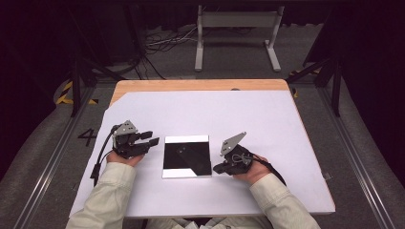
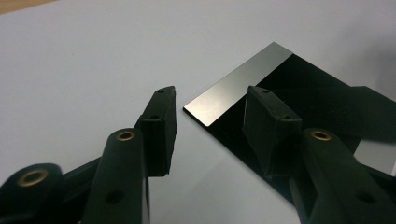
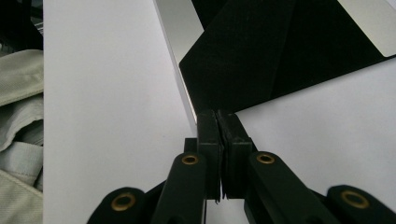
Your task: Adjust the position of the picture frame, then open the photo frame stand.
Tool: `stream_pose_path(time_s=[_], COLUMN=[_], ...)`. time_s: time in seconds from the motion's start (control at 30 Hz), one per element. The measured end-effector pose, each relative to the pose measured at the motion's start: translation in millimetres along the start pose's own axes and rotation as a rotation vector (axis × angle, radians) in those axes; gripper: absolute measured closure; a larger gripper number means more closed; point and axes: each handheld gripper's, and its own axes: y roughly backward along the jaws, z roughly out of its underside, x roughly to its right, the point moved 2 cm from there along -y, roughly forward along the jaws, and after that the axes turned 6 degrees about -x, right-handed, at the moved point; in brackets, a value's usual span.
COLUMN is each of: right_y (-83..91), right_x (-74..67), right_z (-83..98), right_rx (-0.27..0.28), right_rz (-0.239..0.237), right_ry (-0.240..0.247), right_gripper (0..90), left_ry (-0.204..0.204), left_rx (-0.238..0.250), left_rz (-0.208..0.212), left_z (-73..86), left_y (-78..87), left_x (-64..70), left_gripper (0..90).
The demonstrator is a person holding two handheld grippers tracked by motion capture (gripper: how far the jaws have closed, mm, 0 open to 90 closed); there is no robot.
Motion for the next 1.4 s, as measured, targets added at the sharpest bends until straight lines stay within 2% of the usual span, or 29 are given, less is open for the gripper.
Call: stream_pose_path(time_s=[0.13, 0.2, 0.4, 0.8, 1.4], right_y=[3.1, 4.3, 8.3, 9.7, -6.9], right_x=[0.5, 0.4, -2.2, -10.0, -11.3], right_z=[1.3, 1.2, 0.7, -0.6, -1.5], right_rx=[-0.004, -0.004, -0.009, -0.069, -0.161], right_rz=[-0.001, -0.002, -0.001, -0.02, -0.03], right_ry=[-0.001, 0.0, 0.01, 0.017, -0.004], right_gripper=[86.6, 86.3, 85.9, 84.5, 84.6], left_ry=[-0.003, 0.01, 0.01, 0.008, 0.014], left_rx=[-0.009, -0.013, -0.007, 0.006, 0.004], left_rz=[-0.018, -0.015, -0.021, -0.025, -0.029], left_z=[1.1, 1.9, 1.7, 1.3, 1.5], left_y=[-2.3, -3.5, -5.1, -2.3, -3.4], left_x=[-1.8, -2.8, -6.7, -7.7, -6.5], left_gripper=[51.3, 50.8, 50.3, 49.6, 49.2])
